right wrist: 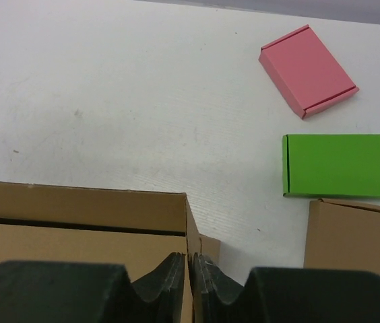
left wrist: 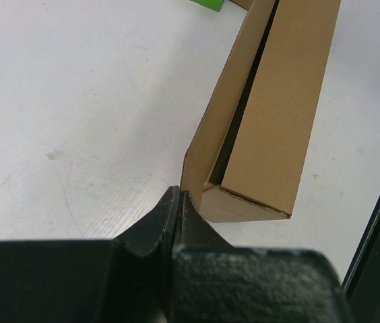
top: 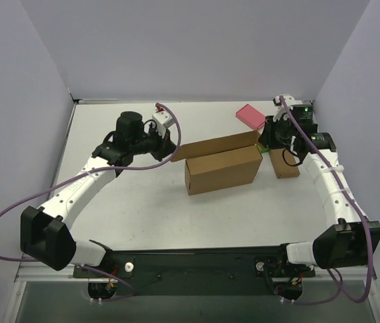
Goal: Fold the paper box
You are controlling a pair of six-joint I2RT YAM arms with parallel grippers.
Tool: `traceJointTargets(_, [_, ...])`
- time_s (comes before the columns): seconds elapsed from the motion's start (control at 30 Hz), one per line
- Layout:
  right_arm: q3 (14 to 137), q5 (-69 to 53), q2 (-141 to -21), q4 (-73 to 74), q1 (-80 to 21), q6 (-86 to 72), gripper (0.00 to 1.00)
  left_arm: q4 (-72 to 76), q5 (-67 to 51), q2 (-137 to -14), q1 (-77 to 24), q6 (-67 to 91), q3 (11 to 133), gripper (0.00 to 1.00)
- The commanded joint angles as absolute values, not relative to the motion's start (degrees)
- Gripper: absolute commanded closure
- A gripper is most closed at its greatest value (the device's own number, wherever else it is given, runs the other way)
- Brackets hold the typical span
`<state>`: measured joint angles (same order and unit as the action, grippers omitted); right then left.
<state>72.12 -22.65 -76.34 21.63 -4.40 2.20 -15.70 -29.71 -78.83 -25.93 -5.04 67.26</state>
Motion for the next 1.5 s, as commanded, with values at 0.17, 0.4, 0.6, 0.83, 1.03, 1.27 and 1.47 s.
traceJointTargets(0.17, [72.51,-13.28,-75.32,23.82,-12.21,0.18,1.0,-17.4,-24.7,-80.24,-27.33,-0.27,71.37,1.0])
traceJointTargets(0.4, [69.26,-8.88,-73.65,23.64,-15.03,-1.31,1.0,-17.58,-23.03,-80.42,-27.33,3.6,71.98,1.0])
traceJointTargets(0.6, [64.43,-4.49,-70.15,23.73,-17.4,-3.07,1.0,-16.18,-22.15,-80.07,-27.33,7.99,71.54,1.0])
traceJointTargets(0.83, [59.33,-0.88,-67.24,22.5,-19.33,-5.36,1.0,-15.12,-22.06,-80.25,-27.33,10.37,71.46,1.0])
traceJointTargets(1.03, [55.55,4.21,-65.48,21.27,-22.67,-7.99,1.0,-13.36,-21.45,-80.42,-27.33,15.19,71.89,1.0])
traceJointTargets(1.27, [54.4,11.77,-65.57,21.27,-28.38,-9.4,1.0,-12.49,-21.53,-82.79,-27.25,27.41,74.53,1.0])
traceJointTargets(1.47, [54.4,16.43,-66.62,21.27,-31.2,-9.49,1.0,-16.94,-26.63,-86.91,-26.98,28.92,79.53,1.0])
